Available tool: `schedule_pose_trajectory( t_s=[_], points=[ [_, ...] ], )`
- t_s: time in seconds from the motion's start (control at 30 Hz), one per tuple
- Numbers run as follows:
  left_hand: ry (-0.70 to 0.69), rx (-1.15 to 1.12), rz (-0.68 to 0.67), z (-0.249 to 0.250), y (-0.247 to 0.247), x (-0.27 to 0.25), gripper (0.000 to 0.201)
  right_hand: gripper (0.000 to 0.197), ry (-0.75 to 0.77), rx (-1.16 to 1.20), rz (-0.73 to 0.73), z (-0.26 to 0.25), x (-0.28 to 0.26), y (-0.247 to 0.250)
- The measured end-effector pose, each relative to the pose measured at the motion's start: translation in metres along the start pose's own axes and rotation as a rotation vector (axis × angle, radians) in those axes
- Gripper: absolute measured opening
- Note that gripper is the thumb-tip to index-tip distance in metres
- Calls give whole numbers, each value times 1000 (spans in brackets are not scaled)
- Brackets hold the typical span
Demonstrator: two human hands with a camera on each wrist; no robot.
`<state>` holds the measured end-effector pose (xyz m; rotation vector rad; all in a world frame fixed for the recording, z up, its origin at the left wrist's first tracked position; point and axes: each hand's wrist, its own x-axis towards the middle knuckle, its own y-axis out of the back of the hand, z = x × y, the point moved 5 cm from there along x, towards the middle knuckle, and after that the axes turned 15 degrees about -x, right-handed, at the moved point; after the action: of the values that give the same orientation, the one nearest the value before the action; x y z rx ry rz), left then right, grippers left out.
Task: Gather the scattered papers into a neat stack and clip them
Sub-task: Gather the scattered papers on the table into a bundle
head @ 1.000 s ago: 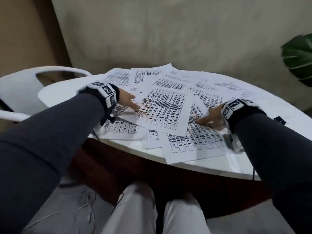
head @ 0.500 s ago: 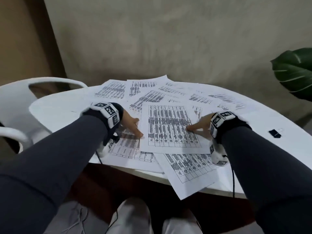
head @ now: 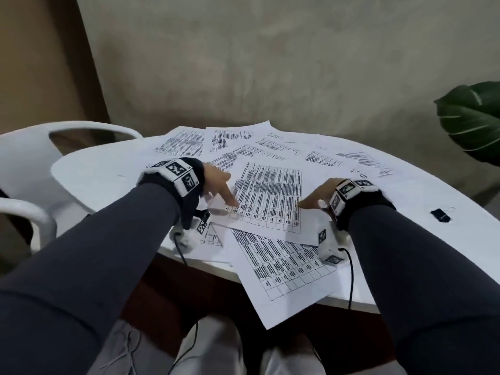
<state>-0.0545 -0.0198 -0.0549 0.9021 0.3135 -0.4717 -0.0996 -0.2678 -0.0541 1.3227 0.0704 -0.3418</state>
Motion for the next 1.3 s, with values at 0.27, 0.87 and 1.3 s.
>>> schedule_pose_trajectory(
  t_s=[0.27,0.87,1.3],
  points=[
    [-33,-227,-12,-15,10,6,57,51,-88,301,-178,-14,-1,-3],
    [141,224,-49,-33,3,9,72,39,-247,333,-139,31,8,-11],
    [71,-360,269,-39,37,18,47,43,-256,432,56,10,11,5]
  ],
)
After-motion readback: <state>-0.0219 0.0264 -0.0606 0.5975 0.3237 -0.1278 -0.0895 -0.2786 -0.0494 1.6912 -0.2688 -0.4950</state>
